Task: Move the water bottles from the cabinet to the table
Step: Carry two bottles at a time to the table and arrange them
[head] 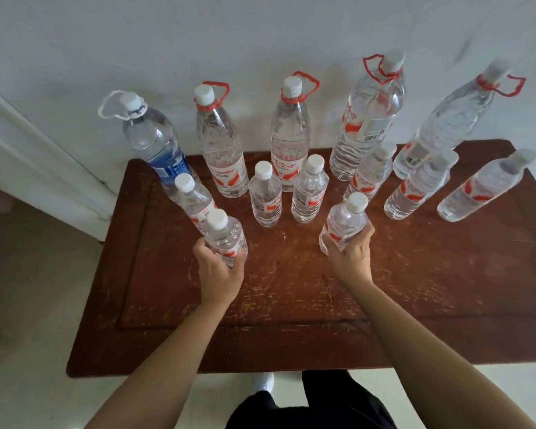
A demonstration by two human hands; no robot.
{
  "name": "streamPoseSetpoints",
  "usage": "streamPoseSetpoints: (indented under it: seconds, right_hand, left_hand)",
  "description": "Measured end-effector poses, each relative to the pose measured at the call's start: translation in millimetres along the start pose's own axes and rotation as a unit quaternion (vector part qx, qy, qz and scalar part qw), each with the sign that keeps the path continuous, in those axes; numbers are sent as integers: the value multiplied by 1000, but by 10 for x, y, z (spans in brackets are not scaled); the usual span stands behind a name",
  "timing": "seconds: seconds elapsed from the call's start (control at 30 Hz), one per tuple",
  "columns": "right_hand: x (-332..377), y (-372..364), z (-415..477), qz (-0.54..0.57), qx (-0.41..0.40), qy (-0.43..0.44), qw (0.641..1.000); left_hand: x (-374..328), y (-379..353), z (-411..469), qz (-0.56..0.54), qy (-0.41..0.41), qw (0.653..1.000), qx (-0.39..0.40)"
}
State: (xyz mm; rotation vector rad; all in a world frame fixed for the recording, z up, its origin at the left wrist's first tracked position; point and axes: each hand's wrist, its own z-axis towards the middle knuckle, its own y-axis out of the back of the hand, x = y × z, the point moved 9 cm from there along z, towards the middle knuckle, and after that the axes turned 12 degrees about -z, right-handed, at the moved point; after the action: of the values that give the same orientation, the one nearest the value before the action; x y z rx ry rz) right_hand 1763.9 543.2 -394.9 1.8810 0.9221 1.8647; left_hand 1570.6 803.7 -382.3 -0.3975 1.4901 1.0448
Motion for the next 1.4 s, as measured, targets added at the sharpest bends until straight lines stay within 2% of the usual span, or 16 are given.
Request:
streamPoseSetpoints:
  seconds: [0.2, 0.3, 0.4, 0.5, 0.57, 0.63, 0.7, 0.77, 0.87, 1.0, 1.13, 1.27, 1.4]
  right_hand:
    - [87, -143, -110, -21, 54, 33, 998]
    - [49, -100, -117, -28, 74, -19, 997]
    - [-82, -90, -350, -138, 114, -54, 982]
    - [-276, -90, -627, -265, 126, -97, 951]
    - [-225, -119, -742, -324, 123, -81, 934]
    - [-34, -245, -819, -376, 133, 4, 917]
    - [265, -433, -908, -391, 133, 137, 900]
    - [590, -645, -1035, -383, 142, 266, 873]
    - [950, -934, -1301, -361, 177, 395, 826]
    - [1273, -1323, -1811, -346, 240, 495, 760]
    - [1560, -1628, -2635, -319, 300, 566, 699]
    - [1968, -1848, -3772, -277, 332, 636, 639]
    - [2309, -1935, -5369, -227, 363, 711, 558]
  left_hand:
    - [-9, -9, 43, 6, 7, 1000, 27]
    - [-17, 13, 16, 36, 12, 998, 46]
    - [35, 80, -89, 100, 8, 993, 59]
    - [57, 157, -241, 173, -41, 981, 70]
    - [103, 223, -364, 244, -61, 964, 84]
    - [175, 322, -489, 313, -45, 944, 98]
    - [249, 475, -628, 360, -20, 928, 96]
    - [295, 686, -799, 380, 21, 922, 69]
    - [277, 1020, -1145, 387, 82, 918, -1]
    - [267, 1545, -1779, 405, 179, 893, -82]
    - [239, 2227, -2633, 419, 279, 850, -154]
    - [125, 3023, -3668, 420, 351, 803, -237]
    - [28, 3854, -5094, 405, 437, 738, -316]
